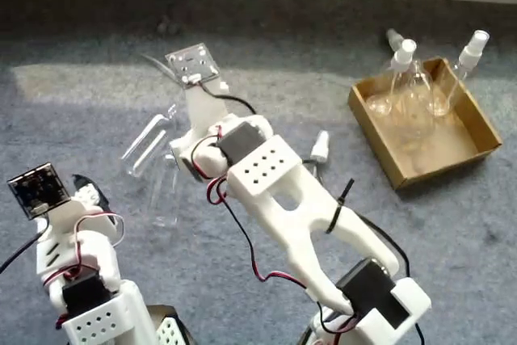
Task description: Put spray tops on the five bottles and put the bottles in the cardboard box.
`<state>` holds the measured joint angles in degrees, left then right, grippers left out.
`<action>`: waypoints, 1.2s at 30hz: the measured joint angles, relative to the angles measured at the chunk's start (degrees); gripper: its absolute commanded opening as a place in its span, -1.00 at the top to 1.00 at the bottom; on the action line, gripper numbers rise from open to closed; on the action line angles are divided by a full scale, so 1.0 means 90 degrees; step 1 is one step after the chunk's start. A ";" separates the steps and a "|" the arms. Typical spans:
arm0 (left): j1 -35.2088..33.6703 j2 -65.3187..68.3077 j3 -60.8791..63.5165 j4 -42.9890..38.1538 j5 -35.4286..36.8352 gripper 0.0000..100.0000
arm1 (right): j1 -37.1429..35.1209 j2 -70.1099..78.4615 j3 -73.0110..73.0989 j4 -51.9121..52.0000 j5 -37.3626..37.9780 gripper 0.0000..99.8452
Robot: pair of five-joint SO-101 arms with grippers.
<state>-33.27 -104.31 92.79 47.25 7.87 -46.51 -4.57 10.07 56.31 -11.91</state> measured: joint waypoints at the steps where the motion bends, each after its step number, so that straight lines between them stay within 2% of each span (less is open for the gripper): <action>1: -0.0156 0.0000 -0.0068 0.0000 0.0000 0.98 | -0.0068 0.0000 0.0195 -0.0225 0.0000 0.49; 4: -0.0508 0.0000 -0.0137 0.0000 0.0020 0.98 | -0.0274 0.0000 0.0391 -0.0654 0.0000 0.49; 7: -0.0527 0.0000 -0.0137 0.0000 0.0000 0.98 | -0.0440 0.0000 0.0400 -0.0947 -0.0078 0.49; 21: -0.0459 0.0000 -0.0029 -0.0244 0.0000 0.98 | -0.0469 0.0000 0.0791 -0.1084 -0.2940 0.49; 26: -0.0342 0.0000 -0.0029 -0.0264 0.0000 0.98 | -0.0469 0.0000 0.0957 -0.1211 -0.3331 0.49; 30: -0.0342 0.0000 -0.0029 -0.0274 0.0000 0.98 | -0.0469 0.0000 0.1280 -0.1885 -0.3849 0.48; 36: -0.0342 0.0000 -0.0029 -0.0274 0.0000 0.98 | -0.0469 0.0000 0.1866 -0.2774 -0.4142 0.48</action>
<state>-36.35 -104.31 92.53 44.79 7.87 -50.73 -4.57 26.86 31.34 -49.19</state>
